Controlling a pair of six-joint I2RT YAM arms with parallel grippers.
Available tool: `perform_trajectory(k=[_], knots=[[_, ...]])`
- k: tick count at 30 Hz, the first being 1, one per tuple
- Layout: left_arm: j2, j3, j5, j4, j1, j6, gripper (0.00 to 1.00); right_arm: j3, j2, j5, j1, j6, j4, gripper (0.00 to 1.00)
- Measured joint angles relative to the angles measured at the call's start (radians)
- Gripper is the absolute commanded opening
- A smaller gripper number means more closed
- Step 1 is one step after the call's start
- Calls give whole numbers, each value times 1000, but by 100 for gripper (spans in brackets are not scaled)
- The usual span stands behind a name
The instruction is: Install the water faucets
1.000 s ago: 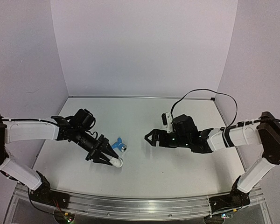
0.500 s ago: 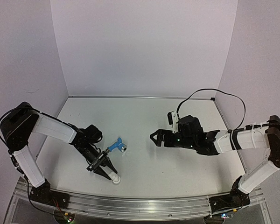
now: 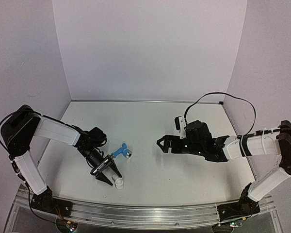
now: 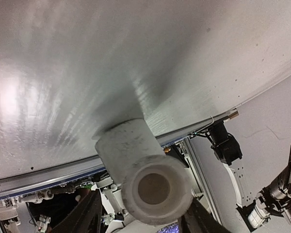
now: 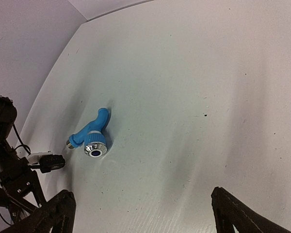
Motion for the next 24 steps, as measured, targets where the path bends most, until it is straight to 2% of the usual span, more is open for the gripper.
perform_trajectory(k=[6,11,14,18,24], knots=[[-47,13,-102,-91,34,41,83,0,0,-8,0,1,0,98],[-168,90,-260,-216,66,158,92,0,0,-26,0,-6,0,98],[-209,195,-390,-258,69,271,93,2,4,-62,0,-40,0,98],[-252,281,-630,-233,51,431,93,45,38,-119,0,-109,-32,98],[-343,186,-844,-58,31,596,90,58,42,-169,0,-171,-61,98]])
